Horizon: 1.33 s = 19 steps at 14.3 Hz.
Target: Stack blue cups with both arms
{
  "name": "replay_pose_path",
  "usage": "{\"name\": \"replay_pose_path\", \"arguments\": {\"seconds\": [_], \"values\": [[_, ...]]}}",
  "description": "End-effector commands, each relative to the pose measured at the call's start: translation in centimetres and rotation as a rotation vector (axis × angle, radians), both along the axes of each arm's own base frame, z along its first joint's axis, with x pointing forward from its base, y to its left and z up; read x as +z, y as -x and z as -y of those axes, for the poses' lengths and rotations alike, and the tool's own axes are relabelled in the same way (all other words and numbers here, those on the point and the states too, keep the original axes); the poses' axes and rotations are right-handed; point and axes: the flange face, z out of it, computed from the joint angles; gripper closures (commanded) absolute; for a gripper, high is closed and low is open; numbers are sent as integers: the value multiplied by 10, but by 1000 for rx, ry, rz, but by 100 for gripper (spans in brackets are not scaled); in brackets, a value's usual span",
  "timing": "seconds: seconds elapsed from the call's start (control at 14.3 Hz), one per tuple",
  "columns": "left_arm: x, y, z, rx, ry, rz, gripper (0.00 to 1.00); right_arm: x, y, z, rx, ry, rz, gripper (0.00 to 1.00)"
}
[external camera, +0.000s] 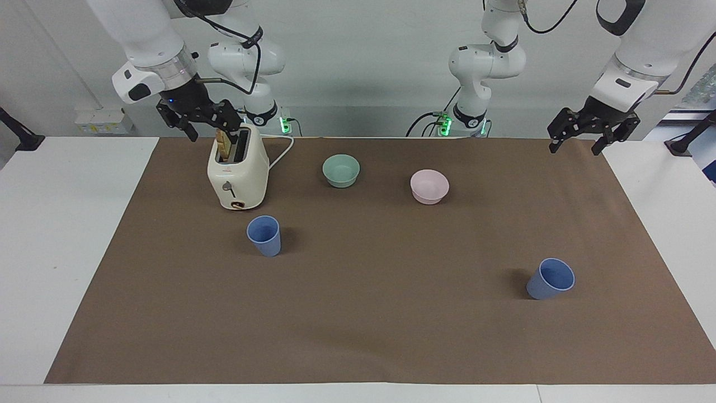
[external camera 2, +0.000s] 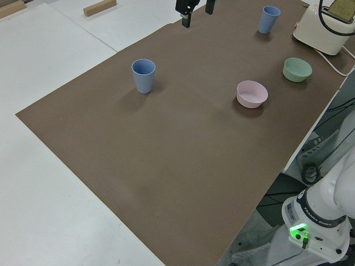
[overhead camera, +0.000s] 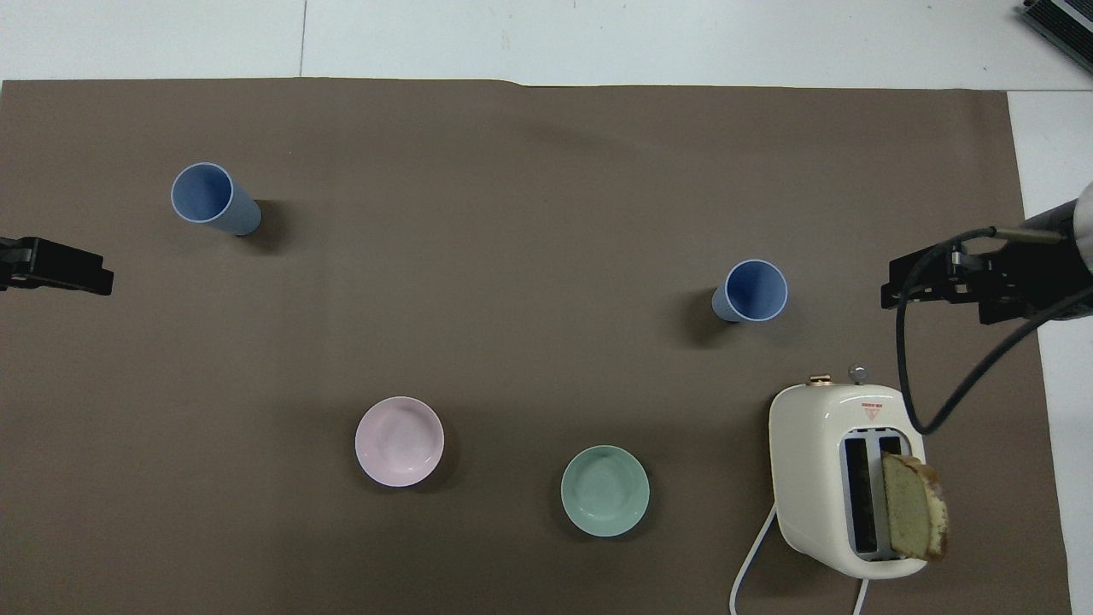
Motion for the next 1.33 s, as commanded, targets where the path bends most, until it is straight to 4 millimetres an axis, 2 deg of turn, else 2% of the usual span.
{"name": "replay_pose_path", "arguments": {"seconds": [0.0,0.07,0.14,0.21,0.42,0.7,0.77,0.98,1.26], "values": [[2,3,-3,11,-20,-8,0,-2,-30,-42,124,44,-44,0],[2,3,-3,9,-20,-7,0,-2,-25,-58,85,40,-50,0],[3,3,-4,12,-20,-4,0,1,-20,-66,-16,32,-46,0],[3,2,-3,11,-19,-2,0,-4,-13,-71,-42,-9,-73,0],[4,0,0,3,-18,15,0,-5,-16,-43,159,-25,-58,0],[3,0,-2,12,-17,15,0,6,-16,16,138,32,-31,0],[3,1,-1,-1,-15,13,0,6,-14,24,126,33,-24,0],[3,-1,0,2,-12,24,0,-10,-4,20,88,44,70,0],[3,-3,-2,7,-8,42,0,-6,-2,26,72,45,62,0]]}}
